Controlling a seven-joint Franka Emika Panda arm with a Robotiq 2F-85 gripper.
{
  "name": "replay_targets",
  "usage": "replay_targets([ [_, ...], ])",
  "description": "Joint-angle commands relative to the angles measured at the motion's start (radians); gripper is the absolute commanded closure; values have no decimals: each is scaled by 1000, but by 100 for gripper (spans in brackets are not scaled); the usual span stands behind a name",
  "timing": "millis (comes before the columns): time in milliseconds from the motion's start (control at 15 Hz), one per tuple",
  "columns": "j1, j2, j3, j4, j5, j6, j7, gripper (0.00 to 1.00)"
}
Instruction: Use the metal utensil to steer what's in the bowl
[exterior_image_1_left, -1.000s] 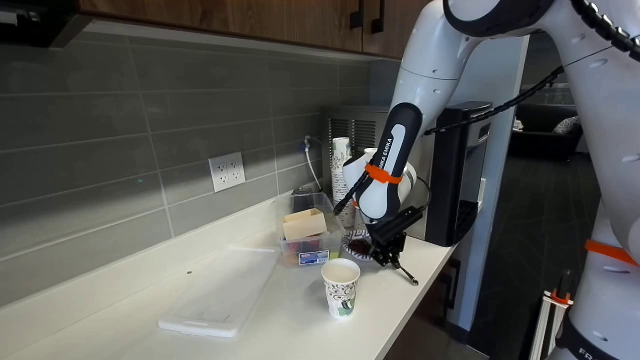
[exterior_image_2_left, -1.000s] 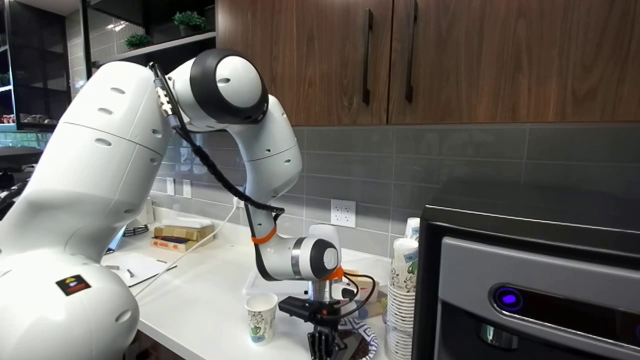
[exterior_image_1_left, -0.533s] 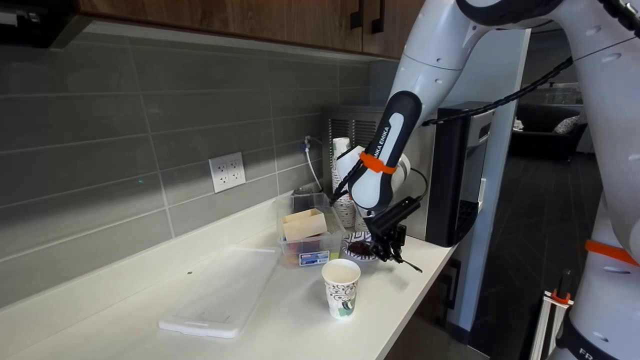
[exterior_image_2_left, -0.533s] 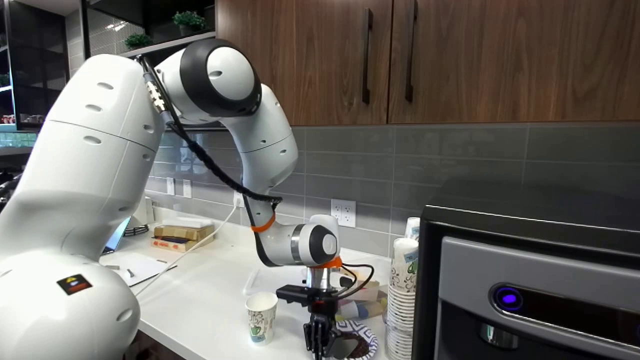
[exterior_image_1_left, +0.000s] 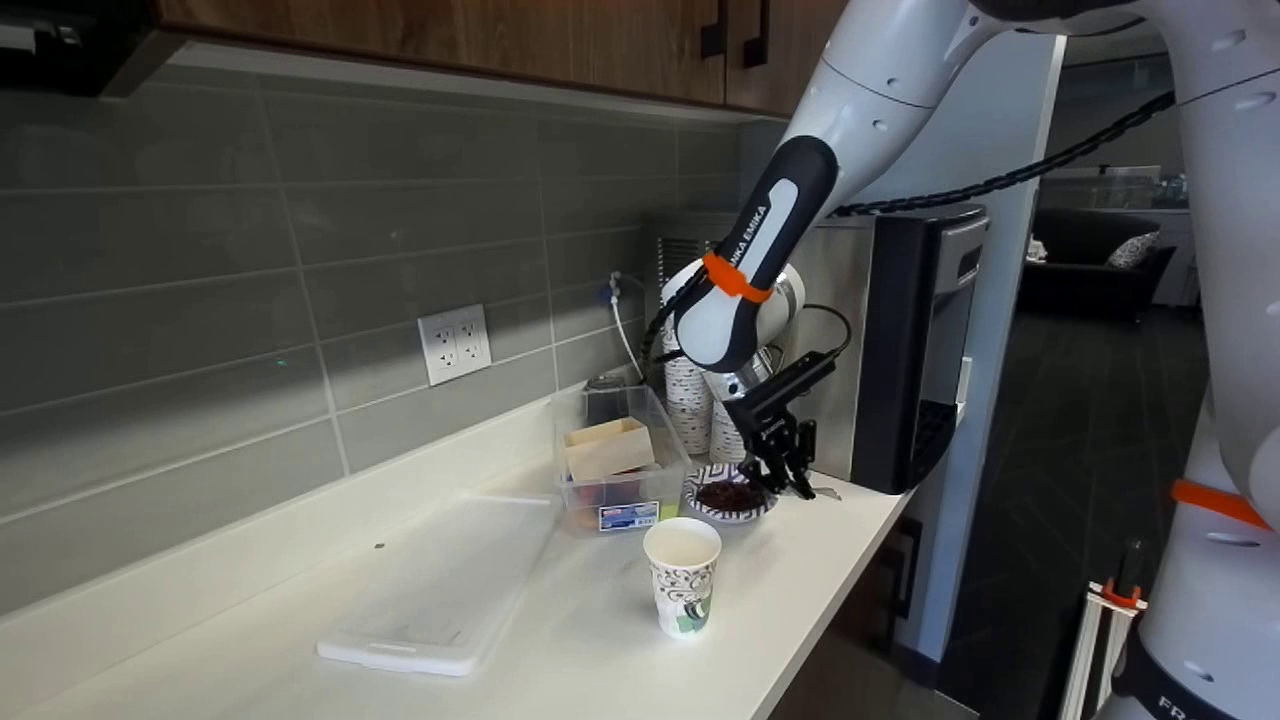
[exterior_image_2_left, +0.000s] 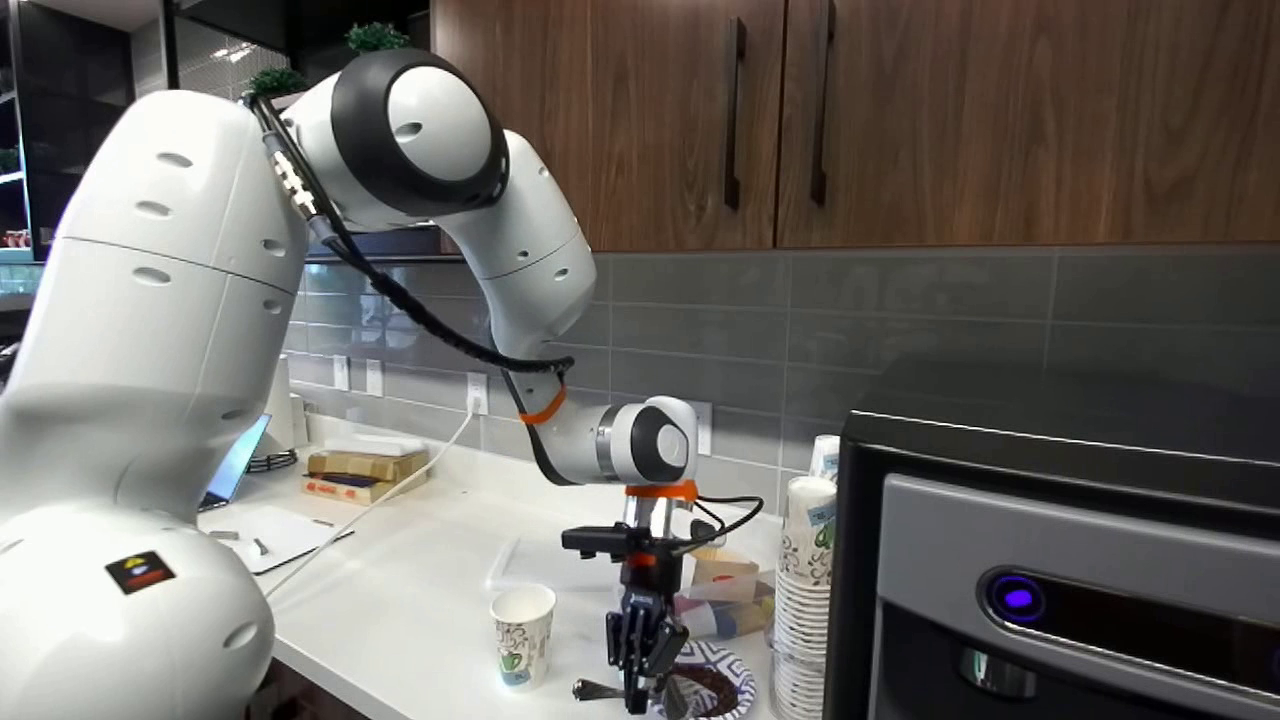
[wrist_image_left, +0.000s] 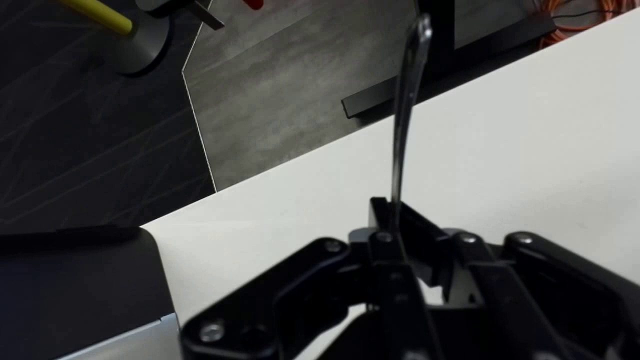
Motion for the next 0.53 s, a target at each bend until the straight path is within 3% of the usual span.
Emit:
replay_targets([
  [0,-44,51,14,67,51,-60,-77,98],
  [467,-66,126,26,134,92,-72,-138,98],
])
